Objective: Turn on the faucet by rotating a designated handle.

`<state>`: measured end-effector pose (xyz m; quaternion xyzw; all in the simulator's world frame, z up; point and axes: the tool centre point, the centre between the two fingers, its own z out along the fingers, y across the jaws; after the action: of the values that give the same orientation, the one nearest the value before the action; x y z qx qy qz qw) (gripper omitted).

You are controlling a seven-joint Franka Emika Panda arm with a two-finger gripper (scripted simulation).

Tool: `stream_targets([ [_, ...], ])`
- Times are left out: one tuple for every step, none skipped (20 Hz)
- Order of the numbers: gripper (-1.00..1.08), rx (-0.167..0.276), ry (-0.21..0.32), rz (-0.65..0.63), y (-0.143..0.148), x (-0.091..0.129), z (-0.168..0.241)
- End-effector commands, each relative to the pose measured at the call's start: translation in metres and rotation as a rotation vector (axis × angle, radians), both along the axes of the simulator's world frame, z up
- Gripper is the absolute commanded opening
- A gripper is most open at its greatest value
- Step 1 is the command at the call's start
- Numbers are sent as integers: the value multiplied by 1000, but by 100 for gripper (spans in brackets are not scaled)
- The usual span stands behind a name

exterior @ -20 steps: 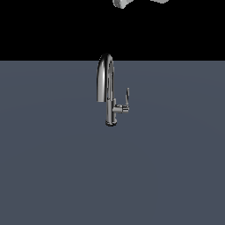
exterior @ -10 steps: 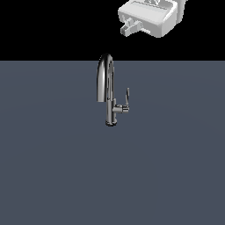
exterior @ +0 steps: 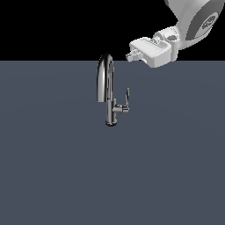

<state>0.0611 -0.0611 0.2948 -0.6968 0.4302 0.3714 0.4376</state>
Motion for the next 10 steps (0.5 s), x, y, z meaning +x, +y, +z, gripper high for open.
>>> stream_targets([
  [-100,62,53,-60,-5,9,-22],
  [-100,86,74,-85,-6,12,-31],
  [-100,110,94,-108,-7,15,-40],
  [-100,133,114,-131,-8,17,-48],
  [-100,154,133,-153,-9,20,-57],
  [-100,175,151,-174,-10,22,-65],
  [-100,195,168,-193,-10,23,-73],
  [-100,214,184,-212,-11,25,-80],
  [-100,231,200,-230,-11,26,-87],
  [-100,247,214,-246,-11,27,-93],
])
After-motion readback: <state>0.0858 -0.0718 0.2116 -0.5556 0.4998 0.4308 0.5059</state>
